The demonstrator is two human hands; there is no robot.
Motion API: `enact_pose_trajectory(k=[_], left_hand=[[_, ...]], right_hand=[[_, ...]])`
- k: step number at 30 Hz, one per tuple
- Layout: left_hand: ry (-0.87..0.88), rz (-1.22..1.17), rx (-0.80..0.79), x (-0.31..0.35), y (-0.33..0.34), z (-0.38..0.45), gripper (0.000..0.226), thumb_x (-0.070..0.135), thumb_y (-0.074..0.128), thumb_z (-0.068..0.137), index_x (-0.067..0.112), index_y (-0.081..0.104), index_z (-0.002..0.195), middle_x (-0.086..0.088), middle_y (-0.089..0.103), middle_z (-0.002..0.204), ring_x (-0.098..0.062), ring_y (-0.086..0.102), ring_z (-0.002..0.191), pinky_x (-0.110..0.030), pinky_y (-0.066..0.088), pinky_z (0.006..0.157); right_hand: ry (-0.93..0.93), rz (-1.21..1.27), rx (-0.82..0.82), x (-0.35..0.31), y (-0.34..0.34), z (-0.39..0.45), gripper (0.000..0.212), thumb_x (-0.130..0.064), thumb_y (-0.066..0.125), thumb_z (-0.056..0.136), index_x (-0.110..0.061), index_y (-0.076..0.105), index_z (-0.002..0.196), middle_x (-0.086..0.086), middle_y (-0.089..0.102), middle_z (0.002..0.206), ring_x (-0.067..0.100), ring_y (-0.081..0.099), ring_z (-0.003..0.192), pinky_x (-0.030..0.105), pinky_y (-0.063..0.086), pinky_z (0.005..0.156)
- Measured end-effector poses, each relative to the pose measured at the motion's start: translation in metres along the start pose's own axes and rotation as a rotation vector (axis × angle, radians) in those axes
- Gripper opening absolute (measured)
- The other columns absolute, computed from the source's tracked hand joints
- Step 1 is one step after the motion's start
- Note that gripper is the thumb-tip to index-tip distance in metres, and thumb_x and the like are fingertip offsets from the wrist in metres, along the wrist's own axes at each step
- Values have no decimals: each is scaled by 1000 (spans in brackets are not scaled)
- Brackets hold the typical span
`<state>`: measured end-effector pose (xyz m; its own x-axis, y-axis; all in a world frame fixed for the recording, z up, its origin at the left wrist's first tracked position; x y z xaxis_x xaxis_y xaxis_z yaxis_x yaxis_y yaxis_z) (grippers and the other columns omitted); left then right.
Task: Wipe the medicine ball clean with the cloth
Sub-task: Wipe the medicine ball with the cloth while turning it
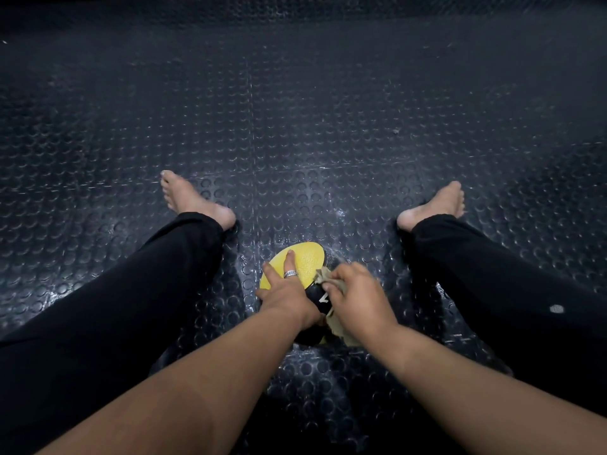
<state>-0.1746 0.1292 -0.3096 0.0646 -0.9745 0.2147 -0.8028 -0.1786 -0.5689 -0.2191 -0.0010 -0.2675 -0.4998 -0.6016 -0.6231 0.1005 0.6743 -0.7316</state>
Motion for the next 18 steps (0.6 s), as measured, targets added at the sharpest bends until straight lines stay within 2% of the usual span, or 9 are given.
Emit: enact_pose_trajectory(k=[6, 12, 16, 18], left_hand=[[10, 8, -15, 2, -2, -2, 137, 39, 87, 68, 40, -24, 148, -6, -23, 159, -43, 2, 147, -54, 29, 114], [19, -5, -3, 0, -1, -1, 125, 20, 78, 80, 40, -25, 148, -7, -28, 158, -43, 5, 147, -47, 34, 113], [20, 17, -18, 5, -2, -5, 135, 37, 86, 70, 40, -25, 148, -8, -25, 158, -43, 3, 147, -50, 33, 111], [17, 16, -24, 5, -2, -7, 137, 39, 86, 69, 40, -26, 148, -7, -25, 159, -43, 1, 147, -51, 32, 111]], right_hand=[[131, 1, 52, 7, -10, 40, 16, -29, 58, 91, -15, 62, 98, 5, 54, 104, 19, 54, 86, 30, 45, 80], [-1, -43, 16, -5, 0, 6, 15, -26, 60, 89, -12, 62, 96, 2, 52, 97, 22, 54, 89, 32, 44, 79], [95, -24, 48, 8, -6, 34, 19, -30, 61, 88, -12, 63, 95, 6, 57, 101, 24, 56, 89, 31, 46, 79], [146, -12, 55, 12, -8, 45, 19, -32, 62, 88, -15, 64, 95, 5, 61, 100, 23, 58, 88, 31, 47, 78]])
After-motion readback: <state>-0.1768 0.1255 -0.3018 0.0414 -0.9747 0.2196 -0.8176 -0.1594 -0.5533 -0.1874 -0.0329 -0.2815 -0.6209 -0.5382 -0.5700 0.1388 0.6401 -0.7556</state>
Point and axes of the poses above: each hand's wrist, its own z-axis towards the middle knuckle, its own y-axis out of the palm, x = y × z, the point moved 9 cm from there along z, towards the middle knuckle
